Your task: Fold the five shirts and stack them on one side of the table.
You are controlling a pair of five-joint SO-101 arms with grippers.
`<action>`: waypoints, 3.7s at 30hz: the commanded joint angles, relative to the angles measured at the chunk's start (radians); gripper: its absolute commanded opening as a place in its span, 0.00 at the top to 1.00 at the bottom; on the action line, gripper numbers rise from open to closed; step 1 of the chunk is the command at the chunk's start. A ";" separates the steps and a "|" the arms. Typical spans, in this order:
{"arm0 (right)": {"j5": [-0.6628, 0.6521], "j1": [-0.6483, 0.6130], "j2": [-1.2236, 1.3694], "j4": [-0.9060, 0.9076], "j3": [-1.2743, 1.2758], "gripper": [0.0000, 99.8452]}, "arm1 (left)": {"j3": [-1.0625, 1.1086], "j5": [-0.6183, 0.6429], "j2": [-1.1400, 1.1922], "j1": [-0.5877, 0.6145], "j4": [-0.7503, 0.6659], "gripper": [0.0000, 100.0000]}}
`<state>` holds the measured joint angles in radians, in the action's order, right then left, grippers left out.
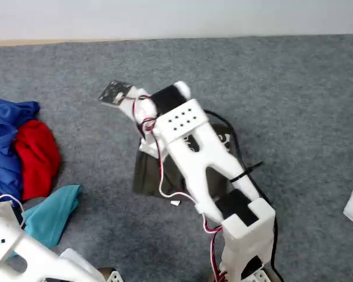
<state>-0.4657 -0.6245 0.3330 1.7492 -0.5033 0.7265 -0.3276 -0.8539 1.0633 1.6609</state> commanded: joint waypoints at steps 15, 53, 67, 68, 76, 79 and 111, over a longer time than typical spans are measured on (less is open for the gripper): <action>-0.074 0.266 0.209 -0.045 0.015 0.99 | -0.005 -0.005 -0.020 -0.003 0.006 0.94; -0.075 0.174 0.173 -0.082 0.015 0.99 | -0.005 -0.005 -0.020 -0.008 0.005 0.94; -0.068 0.005 0.308 -0.107 -0.009 0.99 | -0.005 -0.005 -0.020 -0.008 -0.009 0.94; -0.066 -0.018 0.288 -0.088 -0.018 0.99 | -0.005 -0.005 -0.020 -0.008 -0.009 0.94; -0.066 -0.137 0.160 0.012 -0.043 0.99 | -0.005 -0.003 -0.020 -0.008 -0.009 0.94; -0.066 -0.134 0.131 0.013 -0.044 0.99 | -0.005 -0.003 -0.020 -0.008 -0.009 0.94; -0.066 -0.199 0.260 -0.038 -0.112 0.99 | -0.001 -0.002 -0.020 -0.008 -0.009 0.94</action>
<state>-0.5286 -0.8562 0.6674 1.6771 -0.5340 0.7296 -0.3276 -0.8539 1.0633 1.6609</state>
